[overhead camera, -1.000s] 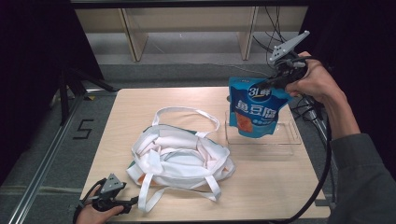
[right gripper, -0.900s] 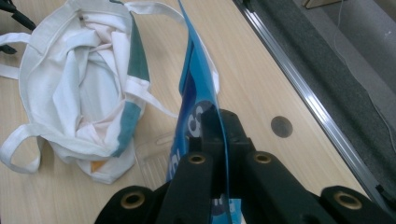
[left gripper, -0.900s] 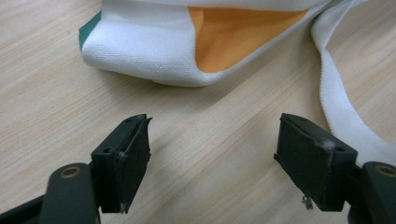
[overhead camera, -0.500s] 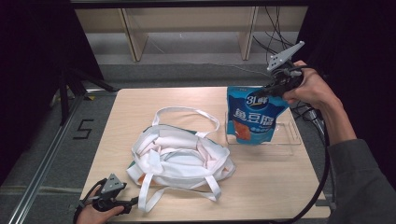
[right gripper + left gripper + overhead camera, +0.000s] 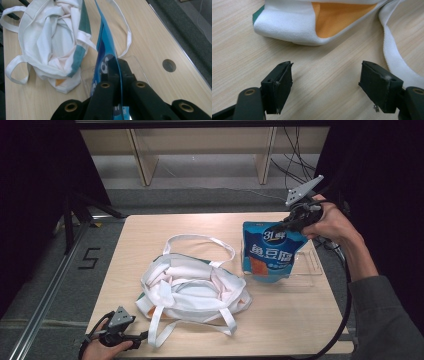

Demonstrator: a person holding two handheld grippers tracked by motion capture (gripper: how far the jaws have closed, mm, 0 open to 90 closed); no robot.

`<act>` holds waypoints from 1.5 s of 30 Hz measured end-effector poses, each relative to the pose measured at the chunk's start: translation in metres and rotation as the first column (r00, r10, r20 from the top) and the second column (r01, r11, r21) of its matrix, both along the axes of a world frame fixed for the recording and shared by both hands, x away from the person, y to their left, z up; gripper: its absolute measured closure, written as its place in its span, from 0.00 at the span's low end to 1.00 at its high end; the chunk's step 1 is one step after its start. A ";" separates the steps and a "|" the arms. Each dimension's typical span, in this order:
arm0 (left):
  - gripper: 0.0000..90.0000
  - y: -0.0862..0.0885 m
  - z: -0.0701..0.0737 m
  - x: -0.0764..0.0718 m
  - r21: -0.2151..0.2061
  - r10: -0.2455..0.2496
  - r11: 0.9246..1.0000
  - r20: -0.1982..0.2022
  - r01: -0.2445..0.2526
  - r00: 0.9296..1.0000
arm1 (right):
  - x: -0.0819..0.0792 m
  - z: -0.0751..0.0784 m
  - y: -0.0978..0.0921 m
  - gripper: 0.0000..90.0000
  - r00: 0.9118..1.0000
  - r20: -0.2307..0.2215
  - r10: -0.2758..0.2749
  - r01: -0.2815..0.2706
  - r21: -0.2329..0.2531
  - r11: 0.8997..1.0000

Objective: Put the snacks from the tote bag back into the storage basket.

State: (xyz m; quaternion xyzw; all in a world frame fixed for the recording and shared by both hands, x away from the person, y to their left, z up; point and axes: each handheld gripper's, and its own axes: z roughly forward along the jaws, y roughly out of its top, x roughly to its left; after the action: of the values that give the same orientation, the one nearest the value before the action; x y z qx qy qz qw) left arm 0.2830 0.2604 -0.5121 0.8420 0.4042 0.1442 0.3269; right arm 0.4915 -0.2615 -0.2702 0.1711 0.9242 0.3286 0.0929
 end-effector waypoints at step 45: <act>0.28 0.003 0.003 0.001 0.037 -0.028 0.999 -0.009 0.028 1.000 | -0.008 -0.010 -0.015 0.67 0.990 -0.012 -0.138 0.138 0.073 0.988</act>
State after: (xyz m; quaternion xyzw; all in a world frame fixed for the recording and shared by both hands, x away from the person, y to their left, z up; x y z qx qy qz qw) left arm 0.2837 0.2630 -0.5095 0.8540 0.3911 0.1436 0.3117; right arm 0.4833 -0.2770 -0.2807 0.2391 0.8977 0.3547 0.1059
